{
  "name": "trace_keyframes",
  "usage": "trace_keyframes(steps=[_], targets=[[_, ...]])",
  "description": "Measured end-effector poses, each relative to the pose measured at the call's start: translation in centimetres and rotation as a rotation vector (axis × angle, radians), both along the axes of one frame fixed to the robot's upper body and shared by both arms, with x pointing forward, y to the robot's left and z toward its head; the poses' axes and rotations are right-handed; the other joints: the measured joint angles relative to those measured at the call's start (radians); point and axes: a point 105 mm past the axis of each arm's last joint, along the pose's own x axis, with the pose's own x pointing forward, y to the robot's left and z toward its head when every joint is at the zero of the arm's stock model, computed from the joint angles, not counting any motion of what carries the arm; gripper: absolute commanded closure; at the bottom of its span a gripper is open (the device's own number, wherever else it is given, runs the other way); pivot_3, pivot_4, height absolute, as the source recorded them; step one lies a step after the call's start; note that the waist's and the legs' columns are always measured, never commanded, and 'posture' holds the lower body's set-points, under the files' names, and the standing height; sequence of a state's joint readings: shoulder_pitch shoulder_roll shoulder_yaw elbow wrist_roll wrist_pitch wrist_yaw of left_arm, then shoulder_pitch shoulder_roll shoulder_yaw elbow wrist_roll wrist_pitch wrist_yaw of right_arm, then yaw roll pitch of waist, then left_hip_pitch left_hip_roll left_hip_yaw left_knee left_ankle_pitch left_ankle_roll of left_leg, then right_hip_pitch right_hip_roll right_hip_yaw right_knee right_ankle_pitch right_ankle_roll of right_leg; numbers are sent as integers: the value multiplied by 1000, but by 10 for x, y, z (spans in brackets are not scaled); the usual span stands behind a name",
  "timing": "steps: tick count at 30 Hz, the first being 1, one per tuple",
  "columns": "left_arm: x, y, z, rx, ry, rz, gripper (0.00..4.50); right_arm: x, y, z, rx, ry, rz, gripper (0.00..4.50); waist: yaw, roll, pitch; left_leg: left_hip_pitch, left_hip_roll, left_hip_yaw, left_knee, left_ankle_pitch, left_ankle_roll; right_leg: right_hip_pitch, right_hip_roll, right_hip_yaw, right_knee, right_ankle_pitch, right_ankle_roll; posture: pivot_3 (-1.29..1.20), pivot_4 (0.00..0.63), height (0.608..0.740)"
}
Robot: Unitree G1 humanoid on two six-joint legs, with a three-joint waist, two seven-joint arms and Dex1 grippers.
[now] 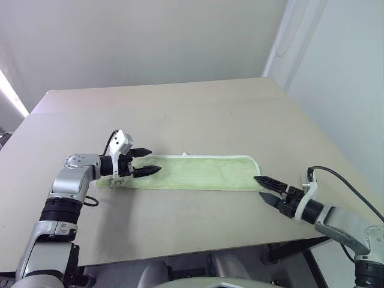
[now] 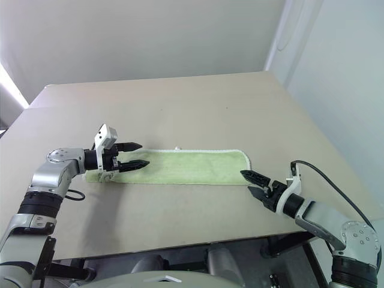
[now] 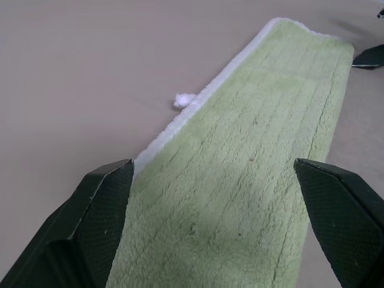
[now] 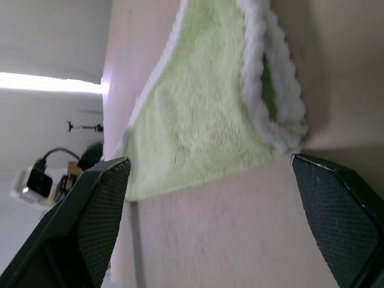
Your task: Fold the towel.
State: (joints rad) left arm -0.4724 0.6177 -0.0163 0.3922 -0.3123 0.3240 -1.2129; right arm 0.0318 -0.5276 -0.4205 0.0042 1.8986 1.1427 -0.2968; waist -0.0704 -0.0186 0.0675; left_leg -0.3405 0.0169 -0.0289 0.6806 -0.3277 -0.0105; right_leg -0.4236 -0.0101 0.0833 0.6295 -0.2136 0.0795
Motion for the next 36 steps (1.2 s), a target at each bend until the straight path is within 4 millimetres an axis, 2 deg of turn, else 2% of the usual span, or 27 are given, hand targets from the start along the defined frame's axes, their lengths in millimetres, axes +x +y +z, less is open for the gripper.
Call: trace_keyframes(steps=[12,19,22,29,31,32,36], targets=[[2,-1,-1,11,-11,13,0,22,26,0,21,-4,-3,23,1,0,0,0,0,-1,0,0,0,-1,0,0,-1,0,0,0,0,712],[4,2,-1,23,-28,34,0,37,23,-1,-6,-12,-65,23,1,0,0,-1,0,0,0,0,0,-1,0,0,-2,0,0,0,0,712],[5,2,-1,23,-31,39,0,39,21,-5,-19,-4,-76,961,1,0,0,-1,0,0,0,0,0,-1,0,0,-1,0,0,0,0,712],[7,4,3,6,-26,58,0,39,16,-13,-68,21,-91,3563,1,0,0,-1,0,-1,-1,0,0,-1,0,0,-2,0,0,0,0,712],[6,3,2,-4,-18,56,0,41,19,-8,-57,2,-84,4308,-1,0,0,-1,0,0,-1,0,0,-1,0,0,-2,0,0,0,0,712],[5,3,2,-10,-11,57,0,42,19,-6,-53,-7,-84,4454,-1,0,0,-1,0,0,-1,0,0,-1,0,0,-2,0,0,0,0,712],[-2,9,4,-27,4,66,0,45,10,-3,-53,-15,-123,4454,0,1,1,-1,0,-1,-1,0,0,-1,0,0,-2,0,0,0,0,712]])
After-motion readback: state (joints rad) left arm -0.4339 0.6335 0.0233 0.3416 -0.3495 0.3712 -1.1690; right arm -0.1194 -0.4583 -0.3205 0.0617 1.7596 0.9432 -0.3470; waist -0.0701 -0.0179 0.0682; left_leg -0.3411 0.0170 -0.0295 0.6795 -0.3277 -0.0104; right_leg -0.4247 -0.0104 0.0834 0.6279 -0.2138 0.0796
